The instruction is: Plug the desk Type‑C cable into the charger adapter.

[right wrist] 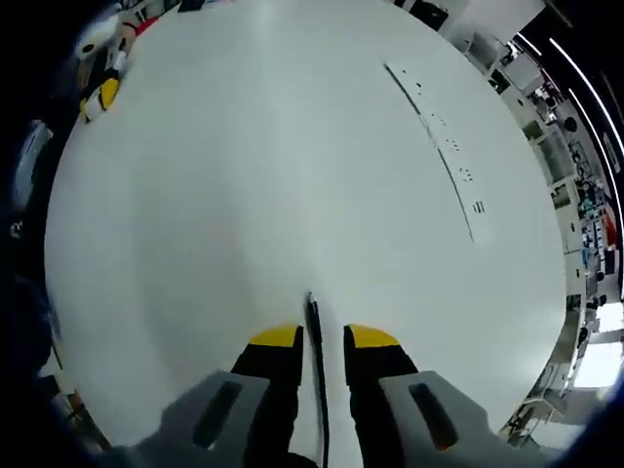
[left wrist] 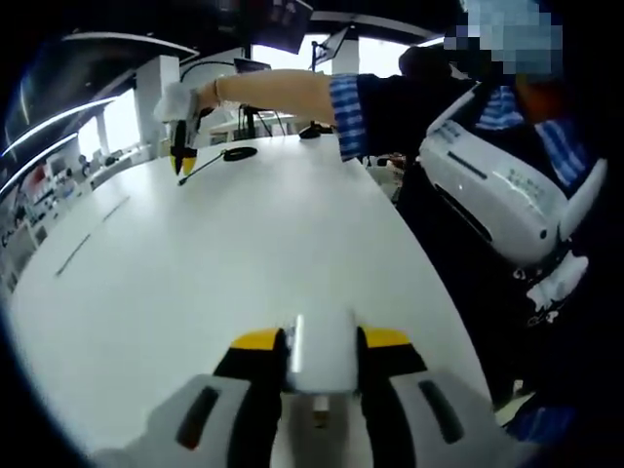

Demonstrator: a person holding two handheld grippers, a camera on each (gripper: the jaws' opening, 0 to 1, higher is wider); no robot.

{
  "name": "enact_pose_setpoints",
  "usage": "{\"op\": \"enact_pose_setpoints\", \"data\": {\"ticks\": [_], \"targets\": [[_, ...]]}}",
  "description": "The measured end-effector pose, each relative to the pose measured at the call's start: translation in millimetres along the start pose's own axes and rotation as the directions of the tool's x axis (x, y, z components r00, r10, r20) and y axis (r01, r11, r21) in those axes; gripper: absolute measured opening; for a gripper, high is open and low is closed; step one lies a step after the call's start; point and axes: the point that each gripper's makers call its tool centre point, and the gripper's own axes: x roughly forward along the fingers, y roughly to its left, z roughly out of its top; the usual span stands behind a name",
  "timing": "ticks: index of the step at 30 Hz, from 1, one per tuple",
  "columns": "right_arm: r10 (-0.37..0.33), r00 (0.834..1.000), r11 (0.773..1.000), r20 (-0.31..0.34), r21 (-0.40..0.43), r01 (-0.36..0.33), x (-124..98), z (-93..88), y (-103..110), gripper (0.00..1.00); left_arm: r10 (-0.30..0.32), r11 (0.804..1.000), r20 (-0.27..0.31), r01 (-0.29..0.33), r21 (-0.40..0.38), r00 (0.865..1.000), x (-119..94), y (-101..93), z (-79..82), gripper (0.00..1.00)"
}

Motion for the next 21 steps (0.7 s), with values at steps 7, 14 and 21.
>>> {"op": "enact_pose_setpoints", "data": {"ticks": [7, 14, 21], "targets": [[0.055, 0.998, 0.998, -0.035, -0.005, -0.055, 7.6, -3.5, 9.1, 0.14, -0.004, 1.000, 0.006, 0.004, 0.003, 1.000, 0.0, -0.3, -0.2, 0.29], [0.122, 0.991, 0.992, -0.054, 0.000, -0.122, 10.1, -6.1, 8.5, 0.08, -0.008, 1.000, 0.013, 0.007, 0.009, 1.000, 0.1, -0.7, 0.1, 0.29], [0.171, 0.982, 0.985, -0.082, 0.007, -0.171, 10.8, -6.5, 7.8, 0.07, -0.008, 1.000, 0.013, 0.008, 0.007, 1.000, 0.3, -0.6, 0.4, 0.29]]}}
